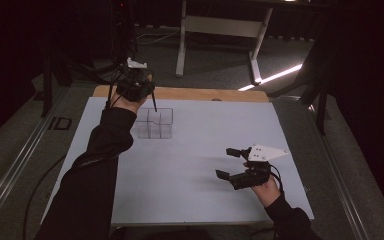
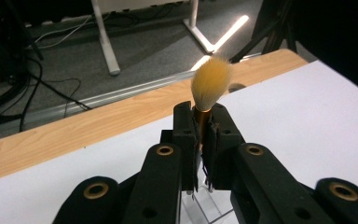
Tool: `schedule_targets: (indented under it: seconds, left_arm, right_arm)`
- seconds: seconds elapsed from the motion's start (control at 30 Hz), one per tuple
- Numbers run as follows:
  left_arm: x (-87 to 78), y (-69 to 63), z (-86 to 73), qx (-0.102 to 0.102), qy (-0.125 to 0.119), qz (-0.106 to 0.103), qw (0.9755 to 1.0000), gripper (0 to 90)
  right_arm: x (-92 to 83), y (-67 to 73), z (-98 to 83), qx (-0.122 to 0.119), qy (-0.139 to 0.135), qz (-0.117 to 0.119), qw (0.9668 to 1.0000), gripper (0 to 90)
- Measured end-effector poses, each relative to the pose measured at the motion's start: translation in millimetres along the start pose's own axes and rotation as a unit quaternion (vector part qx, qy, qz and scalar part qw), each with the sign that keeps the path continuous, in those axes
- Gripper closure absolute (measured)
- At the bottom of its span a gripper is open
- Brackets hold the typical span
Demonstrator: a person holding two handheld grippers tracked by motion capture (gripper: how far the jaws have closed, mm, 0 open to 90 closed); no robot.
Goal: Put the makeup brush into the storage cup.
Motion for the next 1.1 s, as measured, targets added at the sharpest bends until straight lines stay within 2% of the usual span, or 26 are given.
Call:
schedule_targets:
  seconds: [0.03,0.07,0.13,0.17,0.23,0.27,0.3,0.37,0.4,0.47,0.5,0.6,0.83,1.1]
  left_arm:
    - [2.8,-0.1,-1.5,-0.005,0.0,-0.006,1.0,84.6]
    - [5.6,1.0,-3.0,-0.005,0.001,0.004,1.0,84.6]
    - [11.6,1.4,-6.5,-0.006,0.003,0.004,1.0,84.6]
    - [13.3,1.9,-7.7,-0.004,0.004,0.011,0.9999,84.6]
    - [17.2,2.0,-10.4,-0.008,0.008,0.005,0.9999,84.6]
    - [18.4,3.0,-11.5,-0.006,0.009,0.015,0.9998,84.6]
    - [19.8,2.8,-12.4,-0.009,0.01,0.009,0.9999,84.6]
    - [22.1,3.9,-14.8,-0.008,0.012,0.019,0.9997,84.6]
    - [23.5,3.5,-16.1,-0.008,0.014,0.013,0.9998,84.6]
    - [25.7,4.4,-18.7,-0.008,0.016,0.021,0.9996,84.6]
    - [27.0,4.1,-19.8,-0.01,0.017,0.014,0.9997,84.6]
    - [30.7,4.5,-24.4,-0.009,0.022,0.016,0.9996,84.5]
    - [38.8,5.9,-34.1,-0.019,0.034,0.013,0.9992,84.5]
    - [45.9,8.4,-43.4,-0.046,0.043,0.007,0.998,84.4]
  right_arm:
    - [-0.1,0.0,0.2,0.0,0.0,0.0,1.0,14.4]
    - [-0.1,-0.1,0.3,-0.001,-0.001,-0.001,1.0,14.4]
    - [-0.1,-0.5,0.0,-0.005,0.003,-0.005,1.0,14.5]
    - [-0.7,-0.4,0.1,-0.003,0.001,-0.003,1.0,14.4]
    - [-0.9,-0.4,0.1,-0.002,0.0,-0.002,1.0,14.4]
    - [-0.9,-0.5,-0.1,-0.003,0.0,-0.002,1.0,14.4]
    - [-0.8,-0.4,-0.1,-0.001,-0.001,0.001,1.0,14.4]
    - [-0.2,-0.3,-0.7,-0.002,0.002,0.0,1.0,14.4]
    - [0.0,0.0,-0.8,-0.002,0.002,0.001,1.0,14.4]
    - [0.8,0.7,-1.1,-0.003,0.004,0.003,1.0,14.4]
    - [1.2,0.9,-1.1,-0.005,0.004,0.003,1.0,14.4]
    - [1.2,2.2,-0.8,-0.004,0.004,0.007,1.0,14.4]
    - [1.6,2.8,-0.5,-0.005,0.003,0.008,1.0,14.4]
    - [1.3,2.7,-0.5,-0.004,0.003,0.01,0.9999,14.5]
Point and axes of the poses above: each handheld gripper's, and its own axes: x roughly forward along the jaws, z roughly out of its top, y roughly to its left, the point moved 7 cm from there along x, roughly forward along the jaws, and after that the axes turned 8 degrees about y, right-handed, at the moved point
